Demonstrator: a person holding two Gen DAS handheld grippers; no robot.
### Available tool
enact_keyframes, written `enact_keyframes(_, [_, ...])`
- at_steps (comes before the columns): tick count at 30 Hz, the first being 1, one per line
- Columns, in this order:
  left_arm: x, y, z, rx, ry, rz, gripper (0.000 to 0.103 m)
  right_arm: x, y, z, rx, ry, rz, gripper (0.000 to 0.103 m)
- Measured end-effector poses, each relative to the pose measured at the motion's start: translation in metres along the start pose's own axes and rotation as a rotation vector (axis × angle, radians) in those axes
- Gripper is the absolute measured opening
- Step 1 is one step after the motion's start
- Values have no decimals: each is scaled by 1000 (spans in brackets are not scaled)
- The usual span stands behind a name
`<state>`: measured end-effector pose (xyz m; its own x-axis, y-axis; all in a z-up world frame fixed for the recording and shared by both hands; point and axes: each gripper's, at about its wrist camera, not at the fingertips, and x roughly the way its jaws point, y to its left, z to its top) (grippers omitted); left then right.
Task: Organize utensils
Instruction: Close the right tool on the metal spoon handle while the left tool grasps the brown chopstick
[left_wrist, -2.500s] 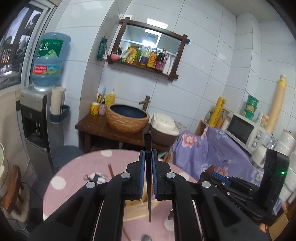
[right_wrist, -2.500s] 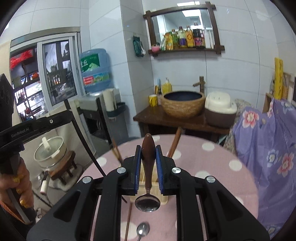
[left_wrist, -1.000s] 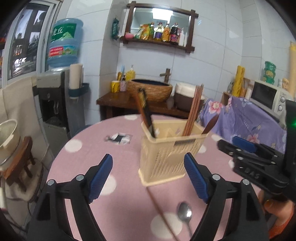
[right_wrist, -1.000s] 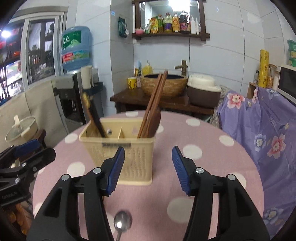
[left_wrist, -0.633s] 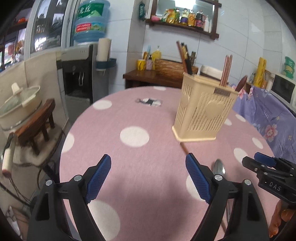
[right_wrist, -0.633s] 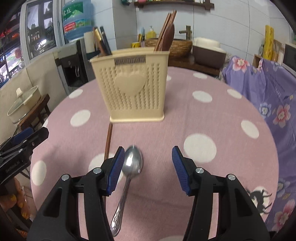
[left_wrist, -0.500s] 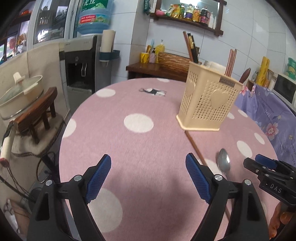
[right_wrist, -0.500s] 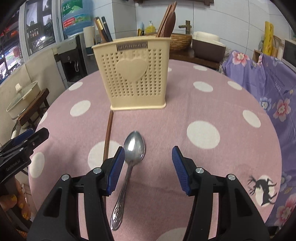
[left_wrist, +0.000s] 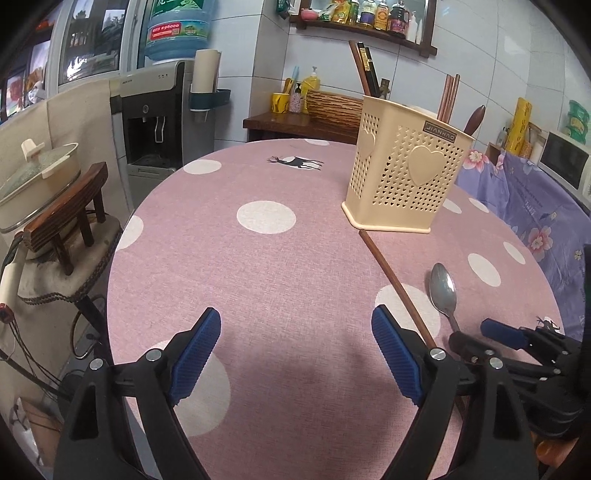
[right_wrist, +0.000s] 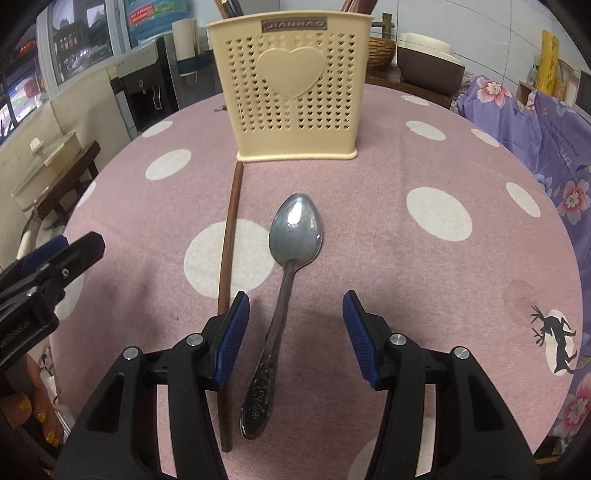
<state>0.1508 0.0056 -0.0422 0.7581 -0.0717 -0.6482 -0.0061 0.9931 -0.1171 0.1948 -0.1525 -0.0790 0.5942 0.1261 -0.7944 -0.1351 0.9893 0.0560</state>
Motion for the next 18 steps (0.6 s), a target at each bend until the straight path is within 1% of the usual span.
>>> enact_keyframes(1, [0,0,0,-1,2,-1,83,0,3,-1,-12,-11,-19,44])
enact_keyframes(3, [1,-1,-2,-2,5,0,83,0,4,-2,-20,-18,-19,31])
enact_keyframes(4, [2,-1,-2,-2,7,-1,83,-1,3,-2,-17,-20,-26,28])
enact_keyframes(5, [2,-2,-2,-2,8,-1,83,-1,2,-2,-16,-22,-29,20])
enact_keyframes(8, [3,-4,-2,3,9,0,84,-1,-5,-1,-9,-22,-35,11])
enact_keyframes(13, [5,-12,-4,16,18,-4,85,-5,-33,-4,36,-25,-68,8])
enact_keyframes(16, [7,-20,-6,36,28,-8,86,-9,-54,-8,73,-30,-94,7])
enact_keyframes(18, [8,-24,-7,45,37,-21,89,-11,-65,-10,92,-30,-94,7])
